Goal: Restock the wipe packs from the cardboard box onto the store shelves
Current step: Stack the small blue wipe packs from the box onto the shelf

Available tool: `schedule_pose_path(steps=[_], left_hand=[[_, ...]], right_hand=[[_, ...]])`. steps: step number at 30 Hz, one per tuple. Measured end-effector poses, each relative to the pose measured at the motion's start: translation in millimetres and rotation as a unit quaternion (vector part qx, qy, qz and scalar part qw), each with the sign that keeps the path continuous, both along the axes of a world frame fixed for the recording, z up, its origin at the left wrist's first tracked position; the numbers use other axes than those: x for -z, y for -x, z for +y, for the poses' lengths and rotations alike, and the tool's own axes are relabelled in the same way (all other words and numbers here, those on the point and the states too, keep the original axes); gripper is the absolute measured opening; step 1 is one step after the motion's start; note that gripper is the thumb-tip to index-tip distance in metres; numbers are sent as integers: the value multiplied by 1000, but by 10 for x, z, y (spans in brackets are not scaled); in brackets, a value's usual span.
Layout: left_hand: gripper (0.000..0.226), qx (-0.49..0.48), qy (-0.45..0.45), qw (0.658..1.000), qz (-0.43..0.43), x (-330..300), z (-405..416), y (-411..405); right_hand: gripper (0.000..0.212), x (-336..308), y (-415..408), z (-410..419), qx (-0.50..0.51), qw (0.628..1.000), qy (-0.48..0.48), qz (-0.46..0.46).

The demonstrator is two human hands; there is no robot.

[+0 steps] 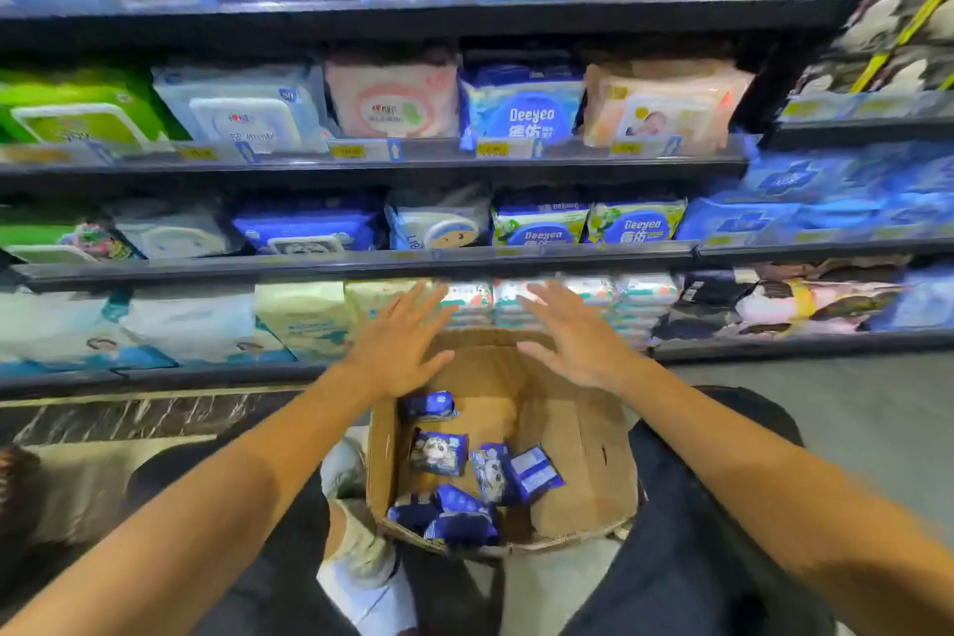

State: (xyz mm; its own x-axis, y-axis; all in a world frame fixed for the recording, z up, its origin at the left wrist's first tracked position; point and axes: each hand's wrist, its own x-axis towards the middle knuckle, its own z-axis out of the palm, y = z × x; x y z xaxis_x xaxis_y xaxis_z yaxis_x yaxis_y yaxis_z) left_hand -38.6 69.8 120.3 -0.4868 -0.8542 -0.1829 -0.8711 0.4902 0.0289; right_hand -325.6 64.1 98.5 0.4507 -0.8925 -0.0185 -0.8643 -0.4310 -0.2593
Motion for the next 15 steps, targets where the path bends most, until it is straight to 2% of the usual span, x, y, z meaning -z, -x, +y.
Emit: schedule_pose_path(steps=[5, 9, 11, 14, 15], left_hand=[[98, -6, -83, 996, -40, 865, 268, -5], [77, -23, -142, 987, -72, 1435, 384, -16], [81, -34, -172, 982, -75, 1630, 430, -4], [104, -43, -207, 975, -66, 1854, 447, 22], [97, -51, -221, 972, -67, 1948, 426, 21]], right_hand=[[93, 655, -123, 221, 3, 994, -95, 56], [79, 1162, -143, 350, 25, 980, -182, 76], [81, 1408, -130, 413, 42, 970, -228, 77], [83, 1773, -124, 501, 80, 948, -296, 83], [84, 1884, -136, 524, 92, 939, -321, 88]])
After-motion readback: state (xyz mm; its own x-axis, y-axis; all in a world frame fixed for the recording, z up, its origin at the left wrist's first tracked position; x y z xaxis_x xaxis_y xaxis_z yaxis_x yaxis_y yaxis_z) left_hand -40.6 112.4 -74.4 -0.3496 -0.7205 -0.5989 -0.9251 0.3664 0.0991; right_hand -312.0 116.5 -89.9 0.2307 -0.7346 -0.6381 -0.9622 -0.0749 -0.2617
